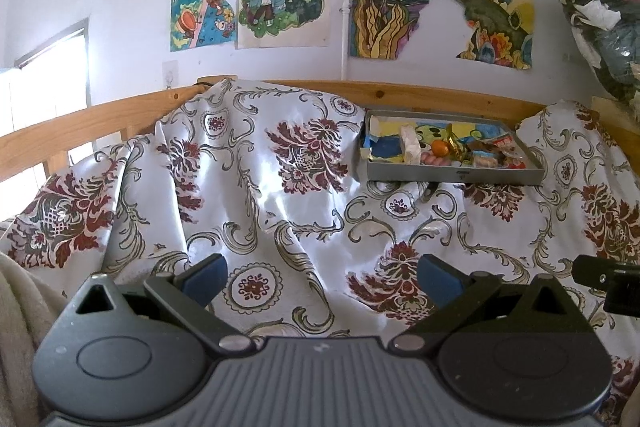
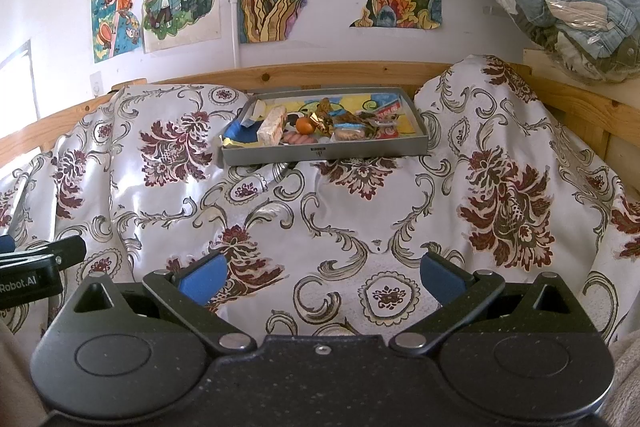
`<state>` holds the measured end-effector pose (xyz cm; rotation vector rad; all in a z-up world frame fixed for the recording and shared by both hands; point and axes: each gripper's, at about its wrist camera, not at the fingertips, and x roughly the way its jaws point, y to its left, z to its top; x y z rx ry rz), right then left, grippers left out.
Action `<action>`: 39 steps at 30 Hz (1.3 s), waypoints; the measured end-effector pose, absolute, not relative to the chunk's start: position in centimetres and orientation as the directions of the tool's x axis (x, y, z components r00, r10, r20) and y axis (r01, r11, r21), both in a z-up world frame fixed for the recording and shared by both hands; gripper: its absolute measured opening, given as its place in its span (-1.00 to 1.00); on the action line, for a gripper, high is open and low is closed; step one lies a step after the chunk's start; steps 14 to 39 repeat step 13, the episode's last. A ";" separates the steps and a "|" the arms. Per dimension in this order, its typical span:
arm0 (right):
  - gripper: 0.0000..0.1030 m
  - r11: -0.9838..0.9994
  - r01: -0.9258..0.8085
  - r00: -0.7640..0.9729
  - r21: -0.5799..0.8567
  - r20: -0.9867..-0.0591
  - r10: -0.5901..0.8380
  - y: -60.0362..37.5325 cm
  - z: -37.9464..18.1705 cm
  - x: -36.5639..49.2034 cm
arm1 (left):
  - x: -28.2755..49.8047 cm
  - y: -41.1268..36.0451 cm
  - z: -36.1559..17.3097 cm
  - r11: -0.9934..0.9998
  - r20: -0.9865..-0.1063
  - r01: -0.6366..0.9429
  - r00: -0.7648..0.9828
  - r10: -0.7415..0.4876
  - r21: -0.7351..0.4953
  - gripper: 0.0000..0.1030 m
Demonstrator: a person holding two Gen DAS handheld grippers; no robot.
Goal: Organize snacks
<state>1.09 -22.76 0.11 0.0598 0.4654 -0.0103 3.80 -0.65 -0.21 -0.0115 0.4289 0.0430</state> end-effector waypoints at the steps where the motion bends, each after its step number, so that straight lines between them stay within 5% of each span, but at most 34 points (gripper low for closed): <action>1: 0.99 0.998 0.024 0.894 0.055 -0.449 0.004 -22.8 0.1 1.1 | 3.9 -0.7 -0.2 0.999 -0.415 -0.044 0.909 0.040 0.000 0.99; 39: 0.99 0.998 0.024 0.893 0.055 -0.450 0.004 -22.8 0.2 1.1 | 3.7 -0.6 -0.3 0.999 -0.410 -0.044 0.911 0.042 0.005 0.99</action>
